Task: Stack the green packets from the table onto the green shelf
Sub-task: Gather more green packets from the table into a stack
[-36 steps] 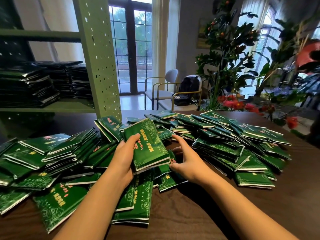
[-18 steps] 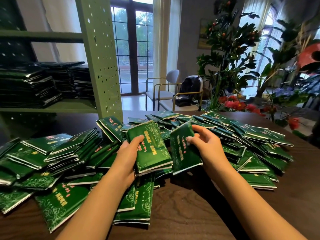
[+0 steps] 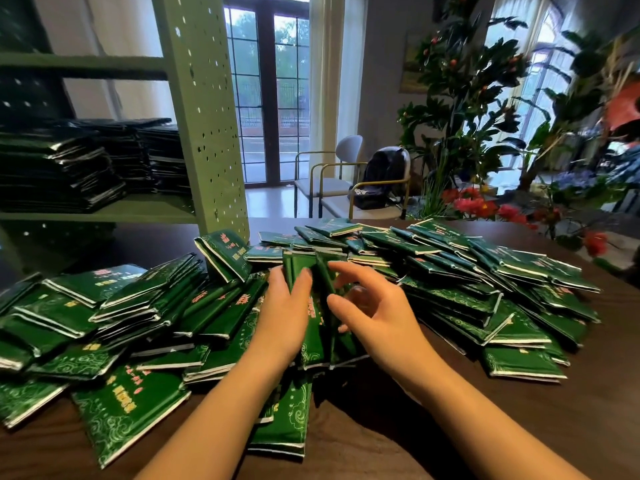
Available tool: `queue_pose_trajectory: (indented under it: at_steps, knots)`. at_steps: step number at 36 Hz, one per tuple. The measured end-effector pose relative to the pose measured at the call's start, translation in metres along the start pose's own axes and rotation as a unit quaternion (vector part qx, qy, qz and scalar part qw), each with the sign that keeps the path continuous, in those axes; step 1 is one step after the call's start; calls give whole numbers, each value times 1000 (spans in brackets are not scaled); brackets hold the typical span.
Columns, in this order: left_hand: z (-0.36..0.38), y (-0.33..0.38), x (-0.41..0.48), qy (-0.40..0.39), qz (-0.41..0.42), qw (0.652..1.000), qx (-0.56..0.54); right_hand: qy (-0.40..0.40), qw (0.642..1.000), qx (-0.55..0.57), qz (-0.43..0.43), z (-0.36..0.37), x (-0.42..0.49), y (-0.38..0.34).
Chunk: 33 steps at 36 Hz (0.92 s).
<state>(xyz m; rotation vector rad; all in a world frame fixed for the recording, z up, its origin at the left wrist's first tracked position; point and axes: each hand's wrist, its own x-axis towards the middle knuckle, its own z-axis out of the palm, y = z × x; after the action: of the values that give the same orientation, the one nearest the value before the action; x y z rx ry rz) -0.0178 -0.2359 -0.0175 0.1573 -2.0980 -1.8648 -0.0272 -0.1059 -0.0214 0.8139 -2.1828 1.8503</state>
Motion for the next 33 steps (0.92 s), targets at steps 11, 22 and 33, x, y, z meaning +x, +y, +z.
queue_pose_trajectory:
  at_steps: [11, 22, 33]
  knots:
    - [-4, -10, 3, -24, -43, 996, -74, -46, 996, 72, 5, -1, 2, -1]
    - [-11, -12, 9, -14, -115, 983, -142, 172, 879, -434, -98, -69, 23, 20]
    - [-10, -8, 5, -20, -111, 984, -140, 94, 800, -581, 117, -106, 27, 30]
